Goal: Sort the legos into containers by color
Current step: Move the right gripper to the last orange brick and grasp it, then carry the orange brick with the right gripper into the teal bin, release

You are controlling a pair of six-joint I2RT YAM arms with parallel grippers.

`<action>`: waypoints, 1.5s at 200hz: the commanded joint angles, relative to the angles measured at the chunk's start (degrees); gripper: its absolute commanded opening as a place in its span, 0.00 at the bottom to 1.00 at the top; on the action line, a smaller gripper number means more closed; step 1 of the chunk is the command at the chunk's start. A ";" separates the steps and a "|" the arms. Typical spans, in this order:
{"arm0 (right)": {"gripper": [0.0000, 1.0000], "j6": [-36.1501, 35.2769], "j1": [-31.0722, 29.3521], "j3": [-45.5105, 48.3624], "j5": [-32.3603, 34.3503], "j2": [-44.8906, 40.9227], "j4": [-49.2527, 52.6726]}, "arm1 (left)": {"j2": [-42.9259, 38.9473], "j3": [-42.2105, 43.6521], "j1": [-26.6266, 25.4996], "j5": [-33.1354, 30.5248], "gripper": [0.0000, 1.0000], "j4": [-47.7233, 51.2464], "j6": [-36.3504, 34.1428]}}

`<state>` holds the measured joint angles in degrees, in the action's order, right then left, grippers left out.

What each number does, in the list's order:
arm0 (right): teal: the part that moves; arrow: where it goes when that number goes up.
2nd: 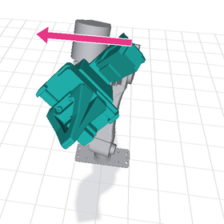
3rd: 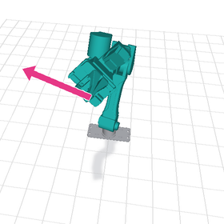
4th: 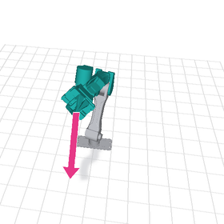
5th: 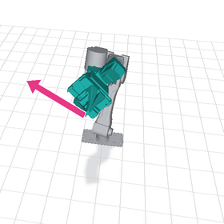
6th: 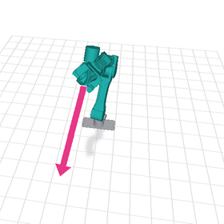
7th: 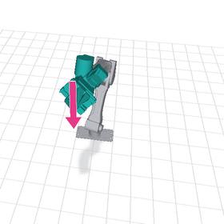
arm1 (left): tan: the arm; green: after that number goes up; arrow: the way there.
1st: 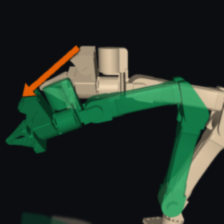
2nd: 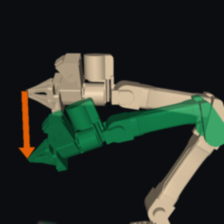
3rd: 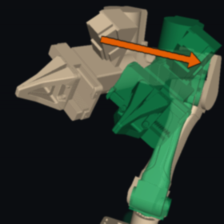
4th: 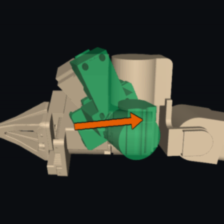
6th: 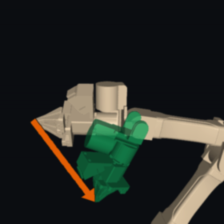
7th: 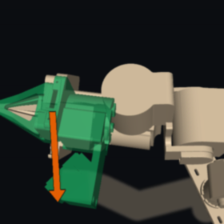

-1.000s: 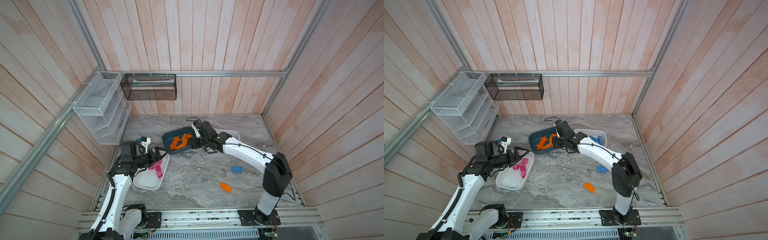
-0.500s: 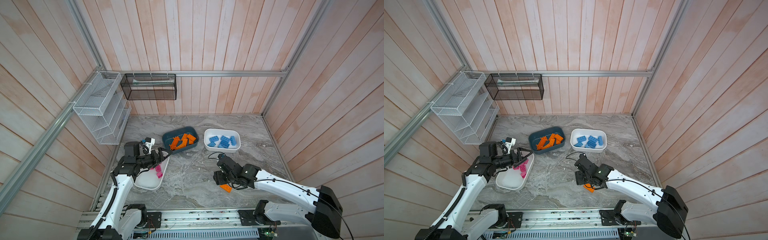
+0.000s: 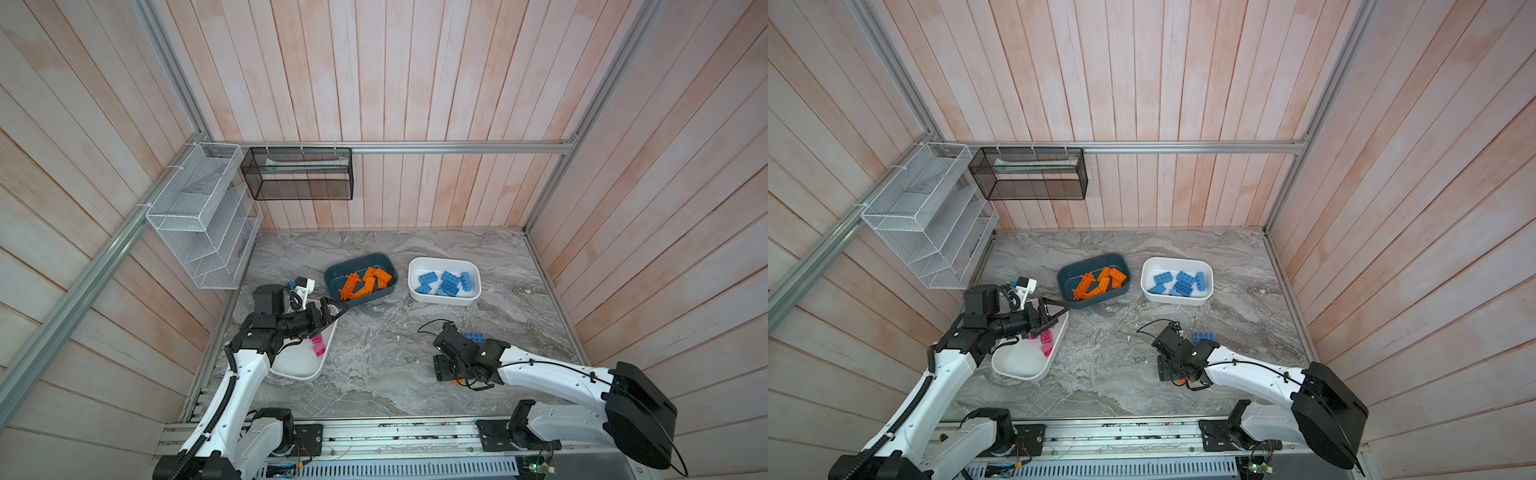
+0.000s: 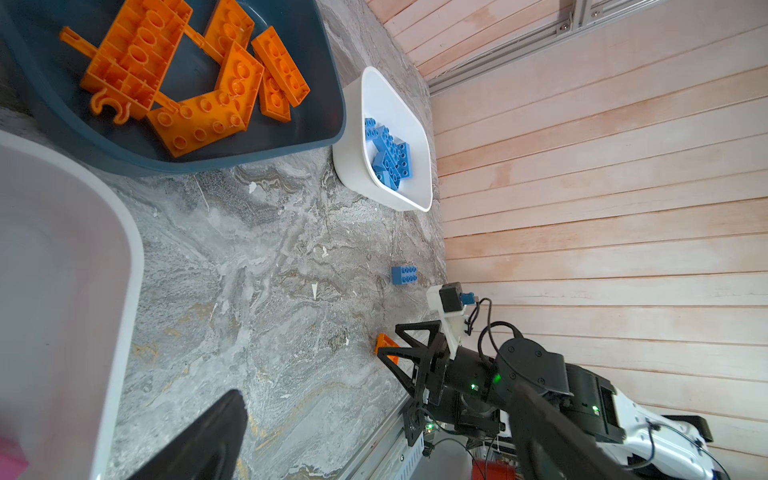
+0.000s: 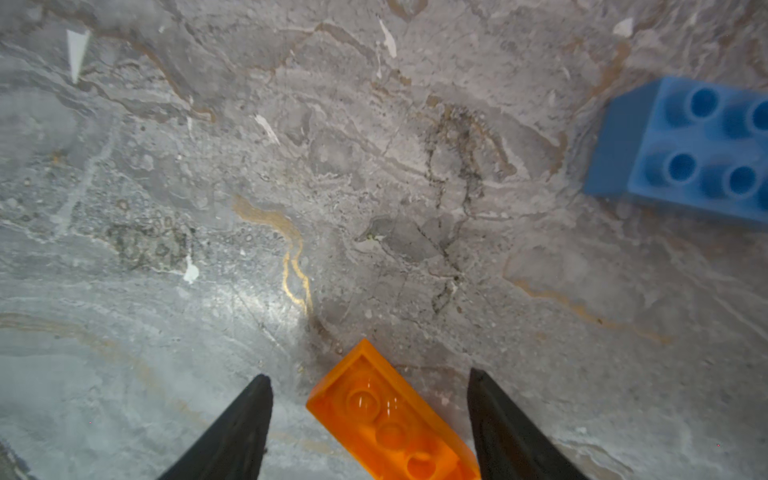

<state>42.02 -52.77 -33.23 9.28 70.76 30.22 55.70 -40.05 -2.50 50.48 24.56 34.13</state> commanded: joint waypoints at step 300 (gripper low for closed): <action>0.18 -16.54 3.28 -58.62 -9.43 41.04 -12.53 | -1.47 -7.45 3.99 -9.26 1.00 11.18 -5.92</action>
<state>29.87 -51.68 -83.09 4.93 104.14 21.15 55.79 -46.35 0.54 41.91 33.23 30.09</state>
